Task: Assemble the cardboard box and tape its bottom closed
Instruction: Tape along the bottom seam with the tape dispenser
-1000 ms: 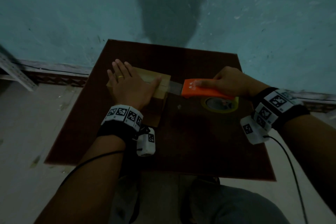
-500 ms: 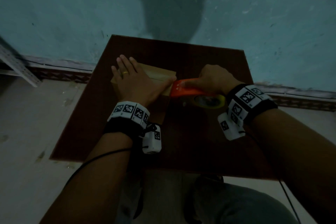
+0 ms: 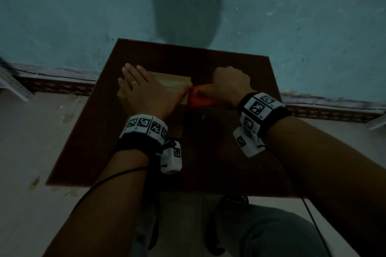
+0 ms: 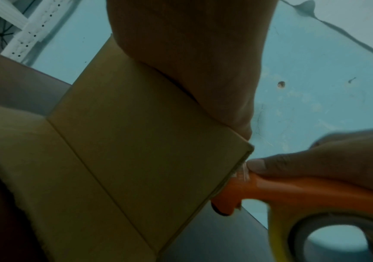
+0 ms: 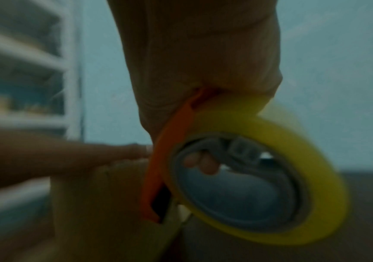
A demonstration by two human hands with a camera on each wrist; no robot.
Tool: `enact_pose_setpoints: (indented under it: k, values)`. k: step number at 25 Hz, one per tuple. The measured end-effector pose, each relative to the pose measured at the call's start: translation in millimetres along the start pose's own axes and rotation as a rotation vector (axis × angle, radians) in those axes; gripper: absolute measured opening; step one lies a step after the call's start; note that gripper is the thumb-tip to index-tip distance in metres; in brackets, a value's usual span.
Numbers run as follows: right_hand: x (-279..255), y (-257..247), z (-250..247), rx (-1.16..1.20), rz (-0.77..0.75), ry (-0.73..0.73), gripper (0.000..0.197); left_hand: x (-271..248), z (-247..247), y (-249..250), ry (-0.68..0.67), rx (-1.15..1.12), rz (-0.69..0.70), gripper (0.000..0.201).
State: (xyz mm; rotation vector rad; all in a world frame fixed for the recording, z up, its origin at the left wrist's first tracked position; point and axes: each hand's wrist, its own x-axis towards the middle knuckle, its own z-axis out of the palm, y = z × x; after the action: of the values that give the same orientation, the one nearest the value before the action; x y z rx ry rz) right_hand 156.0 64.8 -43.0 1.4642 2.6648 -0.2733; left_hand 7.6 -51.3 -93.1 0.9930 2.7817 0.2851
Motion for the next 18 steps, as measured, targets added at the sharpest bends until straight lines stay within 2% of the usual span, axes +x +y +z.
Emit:
enact_pose_setpoints:
  k: [3,6,8,11,14,18]
  values:
    - [2.2,0.1,17.0,0.037,0.089,-0.119,0.055,-3.0,0.4,0.3,0.023,-0.006,0.004,0.164]
    - [5.9,-1.2,40.2,0.069,0.146,-0.133,0.054,-1.7,1.8,-1.6,0.027,-0.009,0.007,0.163]
    - [6.8,7.2,38.8,0.113,0.210,-0.090,0.056,-1.8,1.8,-1.8,0.023,-0.011,0.012,0.160]
    - [13.2,35.3,25.3,0.169,0.304,0.049,0.056,-2.7,0.5,-2.3,0.033,-0.020,0.018,0.152]
    - [12.6,69.0,33.7,0.097,0.327,0.174,0.050,-4.1,-0.5,-4.7,0.051,-0.052,0.015,0.143]
    - [2.8,100.2,56.7,0.042,0.357,0.195,0.045,1.7,-7.1,-7.7,0.128,-0.220,-0.025,0.121]
